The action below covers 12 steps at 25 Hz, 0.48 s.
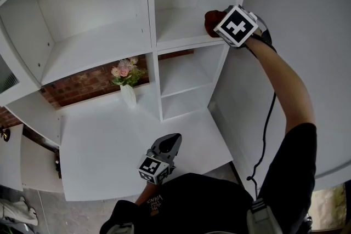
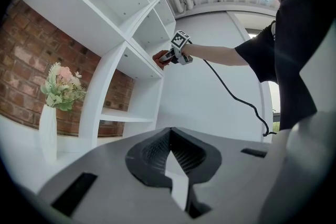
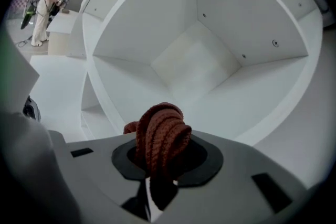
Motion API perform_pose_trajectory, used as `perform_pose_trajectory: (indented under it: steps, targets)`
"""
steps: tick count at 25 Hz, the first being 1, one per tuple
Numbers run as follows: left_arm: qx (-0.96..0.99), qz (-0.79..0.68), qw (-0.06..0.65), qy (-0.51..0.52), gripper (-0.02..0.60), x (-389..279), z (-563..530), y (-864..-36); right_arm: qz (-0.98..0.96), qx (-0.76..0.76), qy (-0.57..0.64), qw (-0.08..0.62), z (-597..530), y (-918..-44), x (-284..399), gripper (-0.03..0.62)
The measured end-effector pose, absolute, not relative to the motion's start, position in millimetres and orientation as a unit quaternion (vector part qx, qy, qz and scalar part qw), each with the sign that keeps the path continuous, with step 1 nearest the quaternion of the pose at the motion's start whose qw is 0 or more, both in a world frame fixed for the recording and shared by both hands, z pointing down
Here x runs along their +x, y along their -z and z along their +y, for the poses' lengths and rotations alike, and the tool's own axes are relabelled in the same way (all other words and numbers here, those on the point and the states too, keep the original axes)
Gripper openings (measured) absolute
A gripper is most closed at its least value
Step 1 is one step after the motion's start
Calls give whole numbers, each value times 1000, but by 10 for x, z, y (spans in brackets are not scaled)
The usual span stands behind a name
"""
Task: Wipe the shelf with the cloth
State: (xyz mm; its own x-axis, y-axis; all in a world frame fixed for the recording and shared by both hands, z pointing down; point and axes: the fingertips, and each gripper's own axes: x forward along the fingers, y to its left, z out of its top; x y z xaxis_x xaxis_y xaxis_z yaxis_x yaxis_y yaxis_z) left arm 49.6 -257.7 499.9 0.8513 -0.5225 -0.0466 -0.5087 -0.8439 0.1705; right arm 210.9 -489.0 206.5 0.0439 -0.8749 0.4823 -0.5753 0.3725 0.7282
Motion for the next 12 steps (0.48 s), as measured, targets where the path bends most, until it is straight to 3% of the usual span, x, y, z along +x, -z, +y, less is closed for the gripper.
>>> perform_pose_trajectory:
  steps: [8, 12]
  targets:
    - [961, -260, 78, 44, 8, 557, -2544, -4994, -663, 548, 171, 480, -4818, -2033, 2212, 100]
    - [960, -266, 76, 37, 8, 516, -2541, -5039, -689, 555, 183, 430, -4724, -1929, 2112, 100]
